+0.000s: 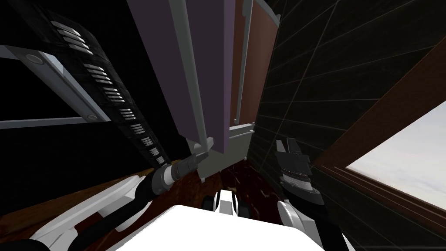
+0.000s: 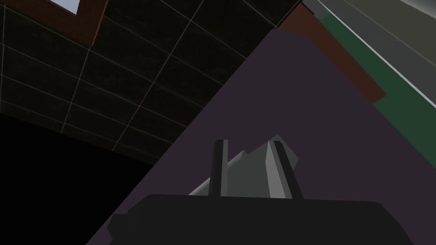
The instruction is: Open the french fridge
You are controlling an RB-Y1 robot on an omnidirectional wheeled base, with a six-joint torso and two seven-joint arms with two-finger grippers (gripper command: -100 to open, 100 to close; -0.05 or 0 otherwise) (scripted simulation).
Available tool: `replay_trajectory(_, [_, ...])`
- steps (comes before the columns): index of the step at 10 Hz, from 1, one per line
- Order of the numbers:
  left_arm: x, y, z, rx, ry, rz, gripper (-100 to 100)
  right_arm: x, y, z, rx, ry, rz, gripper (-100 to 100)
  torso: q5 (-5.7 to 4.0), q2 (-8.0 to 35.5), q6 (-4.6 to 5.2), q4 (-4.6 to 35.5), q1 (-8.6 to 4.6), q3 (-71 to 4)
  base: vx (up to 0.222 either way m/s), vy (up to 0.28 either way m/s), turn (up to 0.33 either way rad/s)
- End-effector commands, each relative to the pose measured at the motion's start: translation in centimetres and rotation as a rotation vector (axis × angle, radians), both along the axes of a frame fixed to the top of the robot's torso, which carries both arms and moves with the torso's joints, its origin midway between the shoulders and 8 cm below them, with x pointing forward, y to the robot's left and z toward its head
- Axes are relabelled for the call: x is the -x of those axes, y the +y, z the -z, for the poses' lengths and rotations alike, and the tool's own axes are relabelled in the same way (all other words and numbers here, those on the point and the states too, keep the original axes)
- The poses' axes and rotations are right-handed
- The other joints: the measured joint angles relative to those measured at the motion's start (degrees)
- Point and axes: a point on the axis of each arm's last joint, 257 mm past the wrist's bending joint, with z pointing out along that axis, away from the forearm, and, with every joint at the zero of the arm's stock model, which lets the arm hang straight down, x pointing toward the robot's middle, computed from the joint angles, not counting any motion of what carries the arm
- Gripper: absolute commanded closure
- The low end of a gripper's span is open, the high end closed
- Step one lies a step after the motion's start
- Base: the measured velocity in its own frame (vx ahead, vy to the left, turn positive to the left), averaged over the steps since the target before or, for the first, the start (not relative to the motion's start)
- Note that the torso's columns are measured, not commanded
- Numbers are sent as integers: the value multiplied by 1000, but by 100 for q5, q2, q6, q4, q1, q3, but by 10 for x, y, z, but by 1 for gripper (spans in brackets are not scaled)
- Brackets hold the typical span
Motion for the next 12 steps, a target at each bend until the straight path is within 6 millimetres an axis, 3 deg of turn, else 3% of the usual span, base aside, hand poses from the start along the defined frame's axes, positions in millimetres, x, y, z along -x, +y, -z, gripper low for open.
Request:
replay_trajectory(1, [18, -15, -6, 6, -15, 83, 100, 0, 0, 0, 0, 0, 0, 0, 6, 1, -12, 7, 23, -2, -84, 262, -98])
replay_trajectory(4, [38, -27, -8, 8, -21, 172, 100, 0, 0, 0, 0, 0, 0, 0, 1, -22, -19, 22, 31, -41, -77, 222, -90])
replay_trajectory(5, [40, -26, -11, 7, 6, 193, -100, 0, 0, 0, 0, 0, 0, 0, -2, -24, -12, 19, 15, -41, -15, 60, 186])
replay_trajectory(8, [44, -25, -24, 5, 0, 225, -100, 0, 0, 0, 0, 0, 0, 0, -25, -27, 17, -23, -92, -8, 54, -58, 171])
replay_trajectory(12, [57, -27, -46, 0, 2, 299, -100, 0, 0, 0, 0, 0, 0, 0, -8, 13, 6, -8, -40, 19, 52, -53, 172])
